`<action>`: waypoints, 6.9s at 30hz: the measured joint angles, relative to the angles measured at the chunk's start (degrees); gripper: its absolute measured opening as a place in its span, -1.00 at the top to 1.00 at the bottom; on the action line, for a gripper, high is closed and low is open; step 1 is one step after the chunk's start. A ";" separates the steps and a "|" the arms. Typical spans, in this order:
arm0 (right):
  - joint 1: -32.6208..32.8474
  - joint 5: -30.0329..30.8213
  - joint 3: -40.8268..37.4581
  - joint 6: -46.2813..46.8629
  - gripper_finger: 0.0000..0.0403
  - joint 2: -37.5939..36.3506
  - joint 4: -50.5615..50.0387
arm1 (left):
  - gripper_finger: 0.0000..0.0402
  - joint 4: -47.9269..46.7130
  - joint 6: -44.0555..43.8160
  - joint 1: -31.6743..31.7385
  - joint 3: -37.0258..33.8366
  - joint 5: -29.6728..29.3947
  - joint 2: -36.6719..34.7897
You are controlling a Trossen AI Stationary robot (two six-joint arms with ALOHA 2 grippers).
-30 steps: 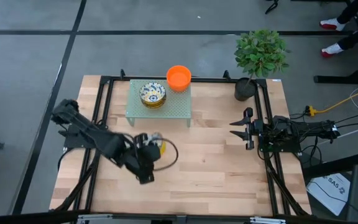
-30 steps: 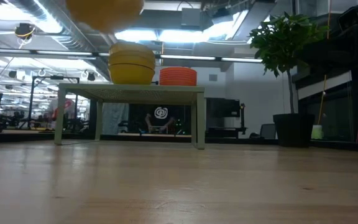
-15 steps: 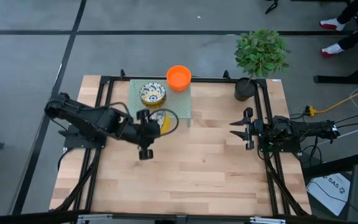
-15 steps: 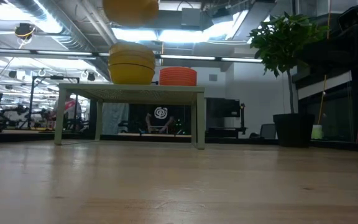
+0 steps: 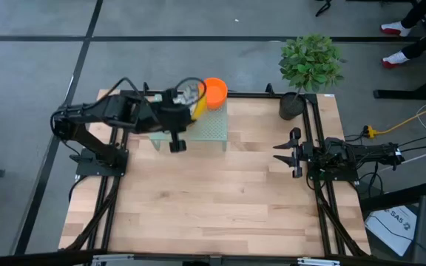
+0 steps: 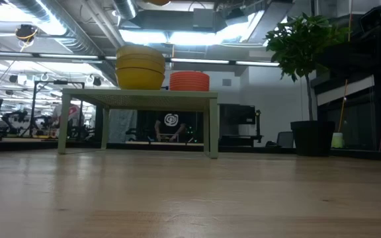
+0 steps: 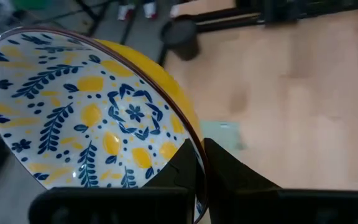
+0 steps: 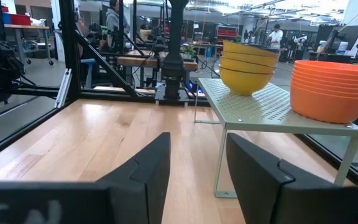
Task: Pick & Place Mini bowls
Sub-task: Stack the yellow bowl on top of the other yellow bowls on the shelf, then return to Home Position
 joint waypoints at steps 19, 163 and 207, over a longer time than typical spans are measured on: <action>0.01 -0.01 0.00 0.00 0.22 -0.01 0.00 | 0.97 -16.37 6.66 19.27 1.45 11.81 5.93; 0.00 -0.03 0.00 0.00 0.22 -0.01 0.00 | 0.42 66.48 1.50 16.73 -106.42 22.59 -82.71; 0.52 -0.86 0.00 0.00 0.22 -0.01 -0.13 | 0.42 66.83 0.45 17.41 -106.42 20.38 -83.01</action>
